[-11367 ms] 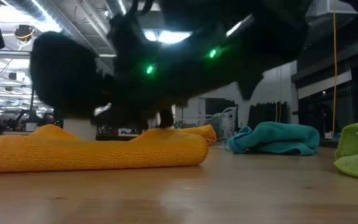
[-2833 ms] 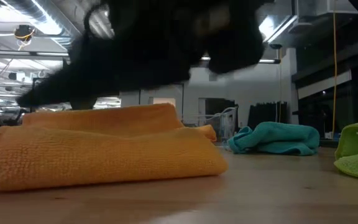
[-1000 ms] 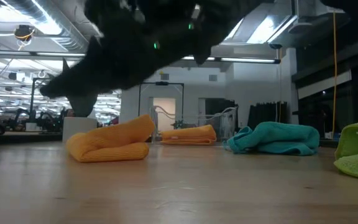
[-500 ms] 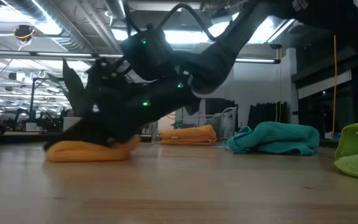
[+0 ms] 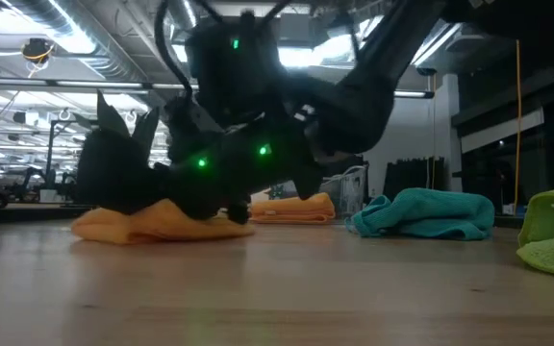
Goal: Fold microfiber towels
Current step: Fold the orange microfiber towel
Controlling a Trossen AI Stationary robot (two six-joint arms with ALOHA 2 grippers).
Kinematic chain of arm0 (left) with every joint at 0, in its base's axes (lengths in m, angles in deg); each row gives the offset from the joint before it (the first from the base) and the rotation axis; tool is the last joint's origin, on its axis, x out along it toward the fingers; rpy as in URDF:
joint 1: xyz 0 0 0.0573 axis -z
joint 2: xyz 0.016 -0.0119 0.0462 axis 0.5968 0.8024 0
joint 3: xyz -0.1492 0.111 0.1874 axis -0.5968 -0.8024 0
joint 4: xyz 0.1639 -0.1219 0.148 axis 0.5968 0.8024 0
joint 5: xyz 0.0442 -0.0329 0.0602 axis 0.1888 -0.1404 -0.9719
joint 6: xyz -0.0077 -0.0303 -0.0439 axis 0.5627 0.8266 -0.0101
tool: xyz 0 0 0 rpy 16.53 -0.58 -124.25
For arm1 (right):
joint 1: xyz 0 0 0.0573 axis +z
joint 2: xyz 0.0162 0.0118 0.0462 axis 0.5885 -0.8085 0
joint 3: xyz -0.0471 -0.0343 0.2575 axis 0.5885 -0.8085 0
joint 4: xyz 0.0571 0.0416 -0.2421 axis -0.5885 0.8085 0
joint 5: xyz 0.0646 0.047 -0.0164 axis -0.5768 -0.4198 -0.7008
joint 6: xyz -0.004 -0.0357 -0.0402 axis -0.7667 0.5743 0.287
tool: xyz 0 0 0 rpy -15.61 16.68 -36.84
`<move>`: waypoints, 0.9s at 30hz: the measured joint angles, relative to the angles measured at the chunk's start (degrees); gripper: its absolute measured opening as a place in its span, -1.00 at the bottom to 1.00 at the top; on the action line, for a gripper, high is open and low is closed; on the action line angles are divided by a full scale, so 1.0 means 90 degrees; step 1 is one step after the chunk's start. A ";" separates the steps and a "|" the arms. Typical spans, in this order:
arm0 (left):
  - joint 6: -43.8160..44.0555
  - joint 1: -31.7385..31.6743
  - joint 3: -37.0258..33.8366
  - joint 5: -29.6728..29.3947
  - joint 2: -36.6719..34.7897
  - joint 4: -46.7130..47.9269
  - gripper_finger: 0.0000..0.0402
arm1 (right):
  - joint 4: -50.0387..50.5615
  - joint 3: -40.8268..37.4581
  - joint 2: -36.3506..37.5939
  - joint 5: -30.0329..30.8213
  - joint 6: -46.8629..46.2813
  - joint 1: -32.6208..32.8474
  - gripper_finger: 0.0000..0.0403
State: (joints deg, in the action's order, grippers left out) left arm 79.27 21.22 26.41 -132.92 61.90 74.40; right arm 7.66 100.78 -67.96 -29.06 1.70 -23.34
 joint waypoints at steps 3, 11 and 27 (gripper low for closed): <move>0.0000 0.0000 0.0000 0.0000 0.0000 0.0002 -0.27 | 0.0009 0.0154 -0.0016 0.0149 0.0246 0.0214 0.02; 0.0000 0.0000 -0.0002 0.0000 0.0000 -0.0007 -0.27 | 0.0113 0.0790 0.0330 0.0274 0.1621 0.0323 0.02; -0.0046 0.0000 -0.0002 0.0005 0.0000 -0.0015 -0.27 | 0.4399 0.0972 0.1608 -0.3941 0.4047 -0.0069 0.02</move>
State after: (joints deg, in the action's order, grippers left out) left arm 78.85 21.22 26.39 -132.87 61.90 74.26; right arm 47.25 109.53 -53.48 -64.52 38.13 -23.96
